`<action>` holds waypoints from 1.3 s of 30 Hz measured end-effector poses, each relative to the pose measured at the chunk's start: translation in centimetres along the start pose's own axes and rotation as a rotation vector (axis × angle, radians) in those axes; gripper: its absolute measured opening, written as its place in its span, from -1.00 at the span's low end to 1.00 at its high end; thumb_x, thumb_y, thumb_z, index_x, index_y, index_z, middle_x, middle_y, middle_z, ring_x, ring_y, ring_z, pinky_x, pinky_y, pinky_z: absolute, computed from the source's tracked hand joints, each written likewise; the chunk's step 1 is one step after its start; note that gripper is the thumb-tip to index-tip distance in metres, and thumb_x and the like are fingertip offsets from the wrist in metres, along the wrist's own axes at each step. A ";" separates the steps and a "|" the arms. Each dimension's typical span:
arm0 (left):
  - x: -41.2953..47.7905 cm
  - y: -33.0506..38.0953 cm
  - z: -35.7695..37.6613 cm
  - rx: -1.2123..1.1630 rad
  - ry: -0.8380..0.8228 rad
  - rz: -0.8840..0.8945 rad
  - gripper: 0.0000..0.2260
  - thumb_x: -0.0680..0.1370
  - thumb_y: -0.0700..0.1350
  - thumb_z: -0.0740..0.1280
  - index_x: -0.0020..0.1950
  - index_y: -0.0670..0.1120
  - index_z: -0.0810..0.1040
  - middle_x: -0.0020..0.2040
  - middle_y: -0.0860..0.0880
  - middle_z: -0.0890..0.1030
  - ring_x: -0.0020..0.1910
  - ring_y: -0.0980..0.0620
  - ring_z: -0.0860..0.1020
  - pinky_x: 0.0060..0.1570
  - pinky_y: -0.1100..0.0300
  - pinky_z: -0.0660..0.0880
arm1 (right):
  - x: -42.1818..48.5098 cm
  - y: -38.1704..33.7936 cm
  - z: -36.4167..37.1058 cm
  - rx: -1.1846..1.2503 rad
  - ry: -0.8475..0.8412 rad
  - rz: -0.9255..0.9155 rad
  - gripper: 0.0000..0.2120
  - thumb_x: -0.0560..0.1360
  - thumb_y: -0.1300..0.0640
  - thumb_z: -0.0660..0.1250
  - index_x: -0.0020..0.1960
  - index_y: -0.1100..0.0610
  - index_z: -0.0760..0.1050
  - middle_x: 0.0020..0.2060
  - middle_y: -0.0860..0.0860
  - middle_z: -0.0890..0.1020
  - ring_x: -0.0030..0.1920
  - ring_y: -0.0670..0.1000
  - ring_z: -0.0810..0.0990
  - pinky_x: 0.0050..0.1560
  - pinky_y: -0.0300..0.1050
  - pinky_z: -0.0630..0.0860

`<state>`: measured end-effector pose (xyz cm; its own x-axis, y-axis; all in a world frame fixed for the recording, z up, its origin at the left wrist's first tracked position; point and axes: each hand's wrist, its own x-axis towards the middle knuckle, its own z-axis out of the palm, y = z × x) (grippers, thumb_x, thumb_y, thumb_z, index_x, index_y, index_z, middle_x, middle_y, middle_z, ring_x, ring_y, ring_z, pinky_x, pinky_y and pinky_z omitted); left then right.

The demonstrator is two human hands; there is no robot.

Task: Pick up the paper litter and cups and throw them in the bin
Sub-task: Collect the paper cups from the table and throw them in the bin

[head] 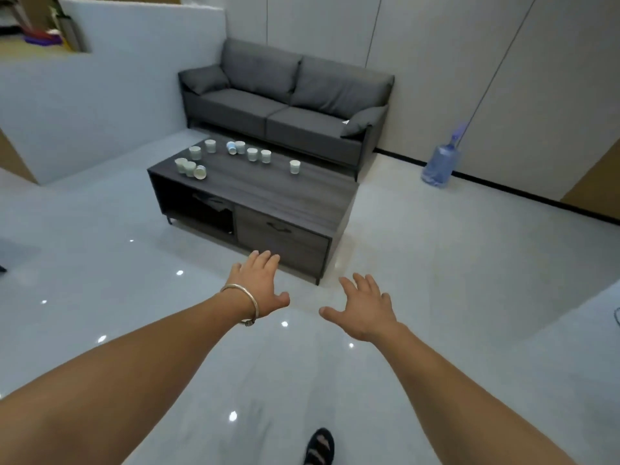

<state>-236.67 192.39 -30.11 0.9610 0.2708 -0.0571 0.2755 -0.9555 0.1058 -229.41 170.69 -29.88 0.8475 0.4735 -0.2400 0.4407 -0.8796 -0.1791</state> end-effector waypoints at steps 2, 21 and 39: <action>2.6 -2.2 -0.1 0.013 -0.018 -0.040 -0.22 0.45 0.27 0.19 0.54 -0.02 -0.01 0.56 -0.01 0.03 0.53 -0.05 0.01 0.43 -0.09 0.14 | 4.5 -1.2 -0.7 -0.005 -0.010 -0.035 -0.15 0.45 -0.42 0.15 0.58 -0.06 -0.03 0.58 0.02 -0.01 0.56 0.11 -0.12 0.48 0.24 0.02; 25.6 -26.8 -3.0 -0.047 0.009 -0.384 -0.22 0.44 0.26 0.21 0.54 -0.02 -0.01 0.55 -0.03 0.04 0.53 -0.05 0.01 0.44 -0.08 0.12 | 40.2 -21.4 -5.7 -0.064 -0.106 -0.353 -0.14 0.46 -0.39 0.18 0.58 -0.02 -0.04 0.57 0.03 0.02 0.55 0.10 -0.03 0.47 0.24 0.13; 50.5 -49.2 -5.8 -0.076 -0.051 -0.315 -0.22 0.45 0.21 0.27 0.54 -0.03 0.00 0.55 -0.02 0.04 0.53 -0.03 -0.03 0.44 -0.05 0.10 | 69.0 -38.5 -6.3 0.011 -0.185 -0.248 -0.14 0.46 -0.40 0.19 0.58 -0.01 -0.02 0.56 0.04 0.06 0.52 0.15 0.09 0.43 0.20 0.23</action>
<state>-201.55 253.77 -32.39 0.8260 0.5437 -0.1485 0.5622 -0.8135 0.1486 -185.98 236.92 -33.55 0.6458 0.6746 -0.3575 0.6231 -0.7363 -0.2639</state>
